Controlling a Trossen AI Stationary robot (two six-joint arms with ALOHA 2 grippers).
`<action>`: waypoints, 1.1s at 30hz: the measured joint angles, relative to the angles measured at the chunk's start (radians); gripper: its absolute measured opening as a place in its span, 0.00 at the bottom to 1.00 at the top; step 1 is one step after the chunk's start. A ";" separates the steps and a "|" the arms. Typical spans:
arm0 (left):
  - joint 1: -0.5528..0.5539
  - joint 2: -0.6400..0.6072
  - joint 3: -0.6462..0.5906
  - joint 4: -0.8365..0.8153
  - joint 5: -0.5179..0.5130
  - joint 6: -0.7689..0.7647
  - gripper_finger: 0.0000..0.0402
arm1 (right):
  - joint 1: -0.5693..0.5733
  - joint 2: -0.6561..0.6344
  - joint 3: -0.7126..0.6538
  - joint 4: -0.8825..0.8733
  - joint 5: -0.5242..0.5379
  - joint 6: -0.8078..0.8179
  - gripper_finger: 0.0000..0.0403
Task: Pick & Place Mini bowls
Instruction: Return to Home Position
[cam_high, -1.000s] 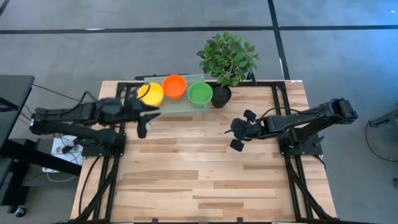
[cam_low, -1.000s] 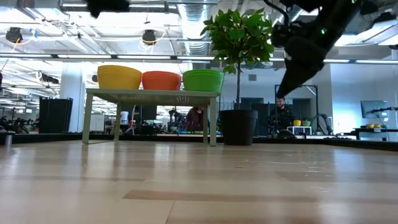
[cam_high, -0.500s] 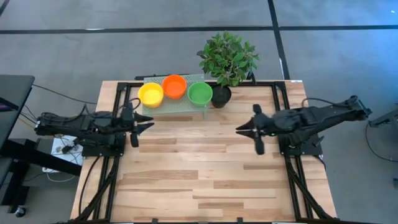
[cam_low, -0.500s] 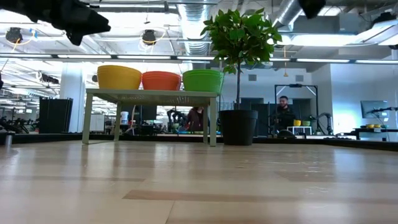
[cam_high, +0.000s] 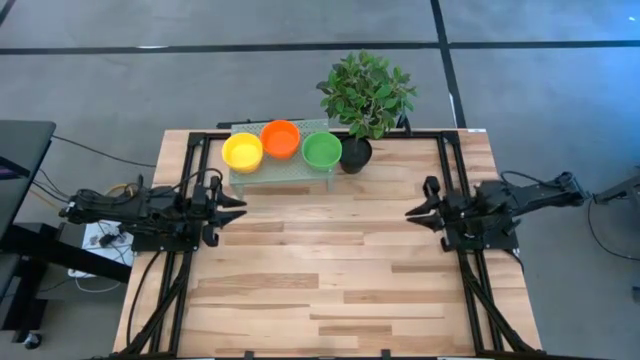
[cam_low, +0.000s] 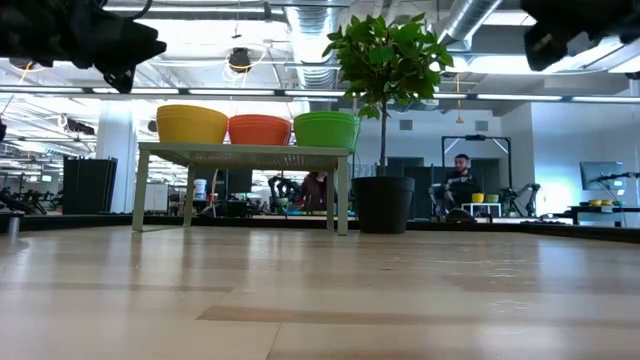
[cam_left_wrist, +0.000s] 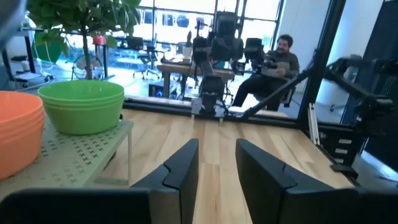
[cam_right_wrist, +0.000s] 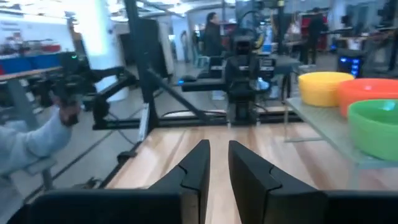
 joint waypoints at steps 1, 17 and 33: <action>0.000 -0.006 -0.008 0.013 0.000 0.000 0.27 | 0.000 -0.030 -0.016 -0.002 -0.011 -0.003 0.13; 0.003 -0.098 -0.111 0.040 0.010 -0.004 0.27 | 0.000 -0.284 -0.161 -0.064 -0.019 -0.015 0.13; 0.003 -0.102 -0.175 0.178 0.008 -0.014 0.27 | -0.005 -0.283 -0.259 0.096 -0.035 -0.029 0.13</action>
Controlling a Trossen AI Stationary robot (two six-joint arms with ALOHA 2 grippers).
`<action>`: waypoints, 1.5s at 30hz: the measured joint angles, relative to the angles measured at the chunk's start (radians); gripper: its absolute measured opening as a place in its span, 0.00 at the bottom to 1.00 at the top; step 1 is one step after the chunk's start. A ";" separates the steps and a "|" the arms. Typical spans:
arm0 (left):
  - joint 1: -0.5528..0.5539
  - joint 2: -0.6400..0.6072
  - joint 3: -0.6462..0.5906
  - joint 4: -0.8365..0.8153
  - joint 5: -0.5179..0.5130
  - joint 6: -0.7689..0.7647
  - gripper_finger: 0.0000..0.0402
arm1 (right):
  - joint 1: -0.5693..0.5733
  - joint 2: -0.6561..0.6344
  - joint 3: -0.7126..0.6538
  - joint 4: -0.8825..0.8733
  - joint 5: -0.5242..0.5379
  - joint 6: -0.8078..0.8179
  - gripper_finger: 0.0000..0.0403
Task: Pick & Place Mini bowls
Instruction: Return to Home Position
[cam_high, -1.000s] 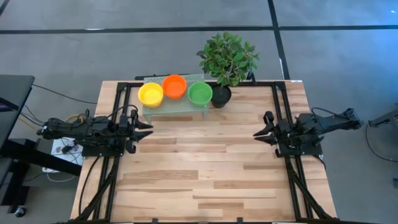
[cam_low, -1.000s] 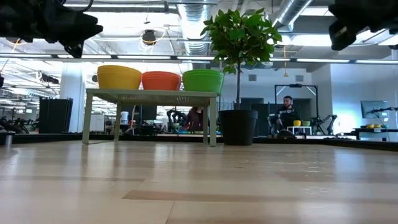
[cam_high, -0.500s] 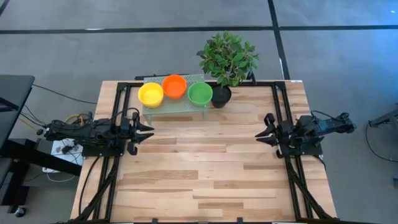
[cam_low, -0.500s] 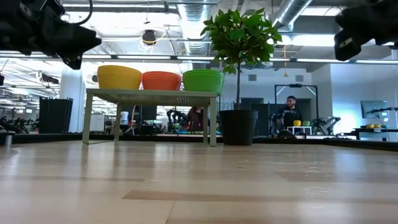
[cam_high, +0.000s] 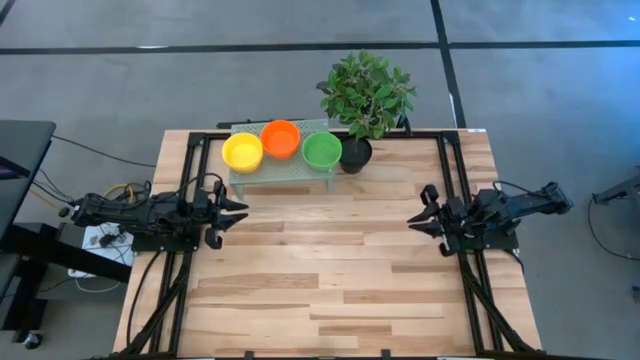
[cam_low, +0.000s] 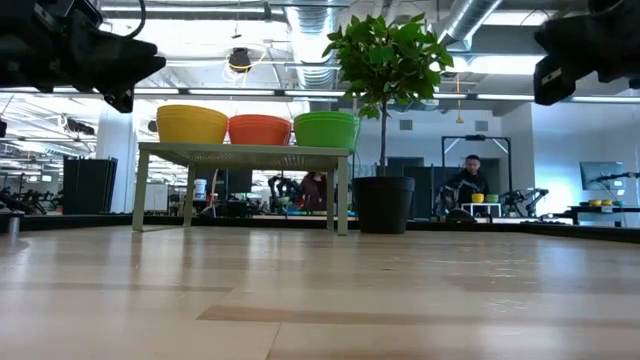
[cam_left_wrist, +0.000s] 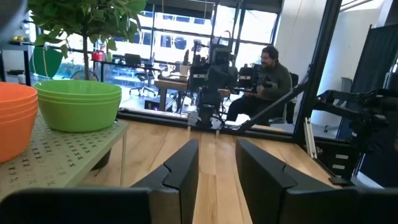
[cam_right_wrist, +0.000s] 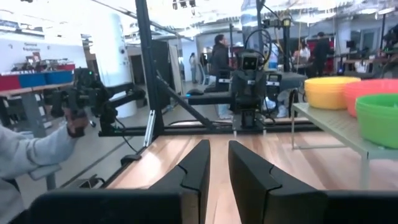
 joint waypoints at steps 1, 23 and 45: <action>0.000 0.000 0.000 0.000 0.000 0.000 0.27 | -0.003 0.000 0.000 0.000 0.000 0.012 0.13; 0.000 0.128 -0.003 -0.009 0.000 -0.133 0.27 | -0.007 0.003 -0.050 0.049 0.002 0.053 0.13; 0.000 0.051 -0.003 -0.035 -0.001 -0.065 0.27 | -0.007 0.003 -0.051 0.040 0.001 0.059 0.13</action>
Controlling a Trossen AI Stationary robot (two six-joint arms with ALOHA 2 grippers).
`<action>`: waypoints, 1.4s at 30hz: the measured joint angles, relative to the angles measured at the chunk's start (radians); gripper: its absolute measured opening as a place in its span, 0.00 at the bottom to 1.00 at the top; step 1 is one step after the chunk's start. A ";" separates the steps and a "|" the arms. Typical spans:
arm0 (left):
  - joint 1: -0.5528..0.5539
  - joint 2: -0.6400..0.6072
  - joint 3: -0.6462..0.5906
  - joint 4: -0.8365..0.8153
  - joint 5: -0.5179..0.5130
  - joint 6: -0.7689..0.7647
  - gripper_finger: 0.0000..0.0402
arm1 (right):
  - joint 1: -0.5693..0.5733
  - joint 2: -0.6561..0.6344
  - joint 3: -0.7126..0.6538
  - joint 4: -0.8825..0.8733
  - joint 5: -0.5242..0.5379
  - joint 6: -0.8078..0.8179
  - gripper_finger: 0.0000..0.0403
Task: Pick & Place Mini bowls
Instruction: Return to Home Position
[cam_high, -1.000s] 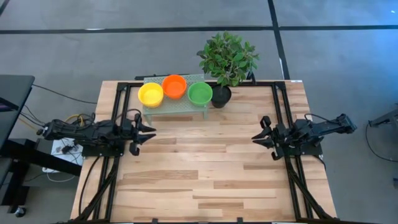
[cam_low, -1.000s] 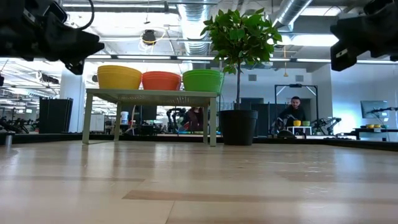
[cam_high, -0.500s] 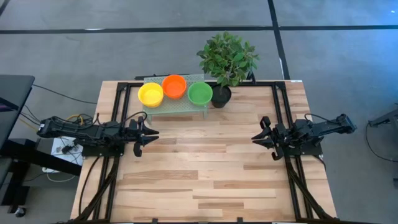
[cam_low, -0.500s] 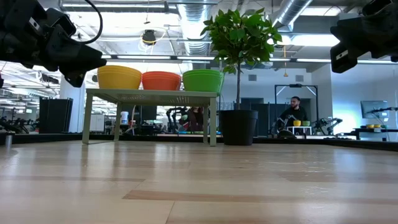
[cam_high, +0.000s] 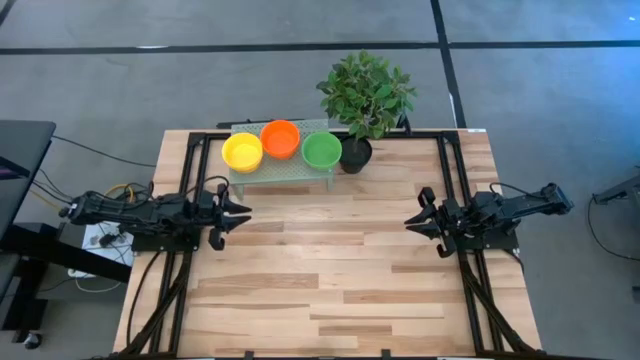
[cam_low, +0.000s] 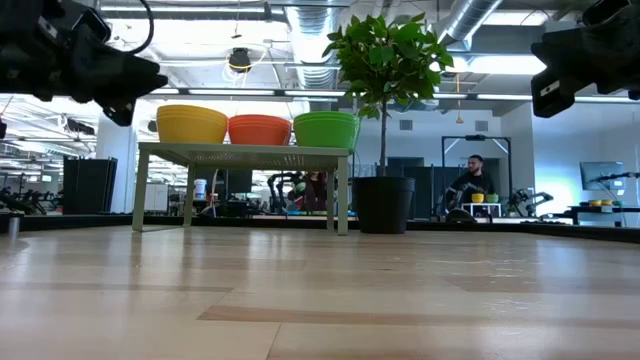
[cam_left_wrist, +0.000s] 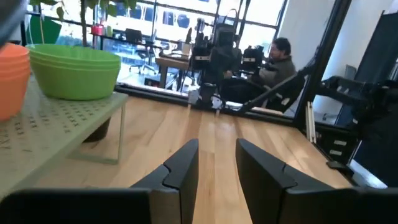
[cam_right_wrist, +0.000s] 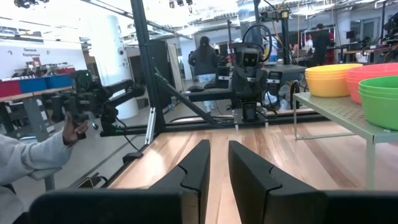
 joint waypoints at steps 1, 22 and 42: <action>0.000 -0.005 0.000 -0.006 -0.005 -0.003 0.27 | 0.000 0.000 0.000 0.000 0.000 0.000 0.13; 0.002 -0.091 0.000 -0.064 -0.072 0.028 0.27 | 0.000 0.000 -0.001 -0.005 0.000 0.000 0.13; 0.002 0.000 0.000 -0.058 -0.072 0.027 0.27 | 0.000 0.000 -0.001 -0.006 0.000 0.000 0.13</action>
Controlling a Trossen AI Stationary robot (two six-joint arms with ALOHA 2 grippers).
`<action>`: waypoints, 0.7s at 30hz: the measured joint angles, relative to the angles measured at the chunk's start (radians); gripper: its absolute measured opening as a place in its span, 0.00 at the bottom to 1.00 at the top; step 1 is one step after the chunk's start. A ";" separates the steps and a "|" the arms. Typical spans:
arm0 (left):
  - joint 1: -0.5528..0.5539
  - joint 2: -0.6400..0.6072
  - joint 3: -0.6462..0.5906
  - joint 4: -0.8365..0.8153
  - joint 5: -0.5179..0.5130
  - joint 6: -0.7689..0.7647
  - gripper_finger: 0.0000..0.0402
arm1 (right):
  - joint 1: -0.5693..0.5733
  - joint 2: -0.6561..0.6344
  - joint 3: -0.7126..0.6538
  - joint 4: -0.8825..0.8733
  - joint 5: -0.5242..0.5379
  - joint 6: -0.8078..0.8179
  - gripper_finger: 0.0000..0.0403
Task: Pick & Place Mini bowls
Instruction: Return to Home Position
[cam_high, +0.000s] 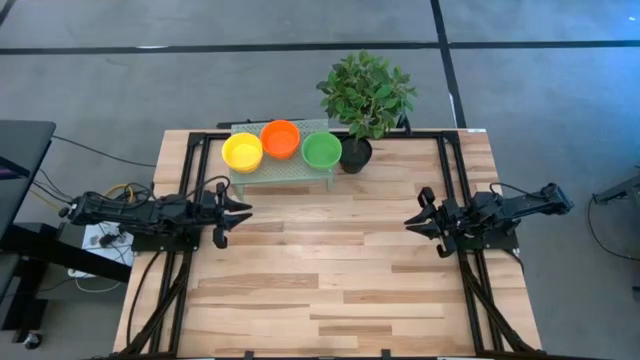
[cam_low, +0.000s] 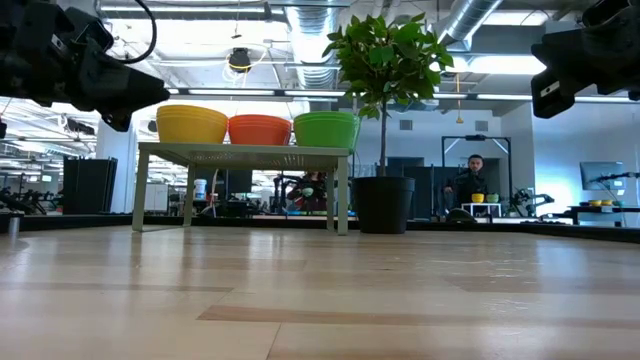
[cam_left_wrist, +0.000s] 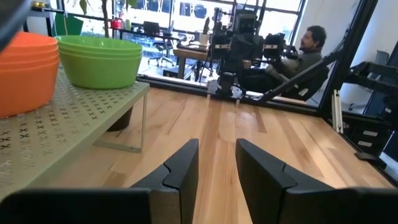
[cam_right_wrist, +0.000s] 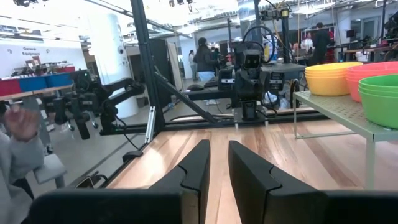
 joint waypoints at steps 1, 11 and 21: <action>0.000 0.004 0.000 0.000 0.000 0.000 0.27 | 0.000 0.000 0.000 0.000 0.000 0.000 0.13; 0.000 0.039 0.000 0.003 0.000 0.000 0.27 | 0.000 0.000 0.000 0.000 0.000 0.000 0.13; 0.000 0.042 0.000 0.003 0.000 0.000 0.27 | 0.000 0.000 0.000 0.000 0.000 0.000 0.13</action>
